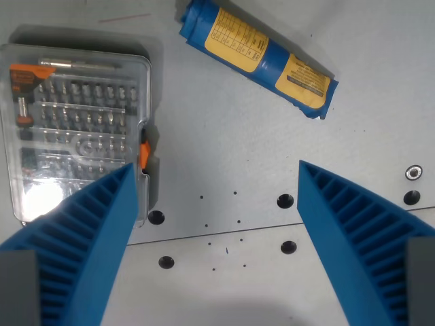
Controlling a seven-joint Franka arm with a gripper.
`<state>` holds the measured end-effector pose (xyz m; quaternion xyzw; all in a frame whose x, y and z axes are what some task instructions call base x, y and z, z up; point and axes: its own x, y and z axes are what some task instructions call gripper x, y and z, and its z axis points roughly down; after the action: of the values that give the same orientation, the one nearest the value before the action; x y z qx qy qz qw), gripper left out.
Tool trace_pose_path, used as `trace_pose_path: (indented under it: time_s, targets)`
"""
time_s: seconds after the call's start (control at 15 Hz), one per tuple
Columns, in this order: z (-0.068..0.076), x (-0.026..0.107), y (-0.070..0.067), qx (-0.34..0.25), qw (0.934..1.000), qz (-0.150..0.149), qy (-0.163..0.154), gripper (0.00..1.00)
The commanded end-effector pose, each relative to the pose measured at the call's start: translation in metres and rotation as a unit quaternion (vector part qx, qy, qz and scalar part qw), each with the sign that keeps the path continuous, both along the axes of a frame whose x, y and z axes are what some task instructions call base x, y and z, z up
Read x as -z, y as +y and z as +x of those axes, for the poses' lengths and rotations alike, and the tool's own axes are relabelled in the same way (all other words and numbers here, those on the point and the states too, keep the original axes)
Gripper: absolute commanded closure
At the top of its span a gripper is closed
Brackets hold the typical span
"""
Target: Move above the blue bag
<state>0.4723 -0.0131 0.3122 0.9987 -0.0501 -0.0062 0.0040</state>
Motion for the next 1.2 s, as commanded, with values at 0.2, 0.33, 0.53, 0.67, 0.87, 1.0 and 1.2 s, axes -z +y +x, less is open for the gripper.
trace_pose_path:
  time_s: [0.2, 0.33, 0.53, 0.67, 0.87, 1.0, 1.2]
  targets:
    - [0.000, -0.002, 0.000, 0.000, 1.0000, 0.000, -0.002, 0.00]
    - [0.000, -0.002, 0.000, -0.004, 1.0000, 0.000, -0.002, 0.00]
    - [0.000, 0.000, 0.000, -0.018, 0.9998, 0.000, -0.001, 0.00]
    - [0.001, 0.001, -0.001, -0.034, 0.9994, -0.001, -0.002, 0.00]
    - [0.002, 0.005, -0.002, -0.062, 0.9980, -0.003, -0.005, 0.00]
    - [0.003, 0.009, -0.003, -0.087, 0.9962, -0.005, -0.007, 0.00]
    - [0.005, 0.017, -0.005, -0.128, 0.9917, -0.008, -0.010, 0.00]
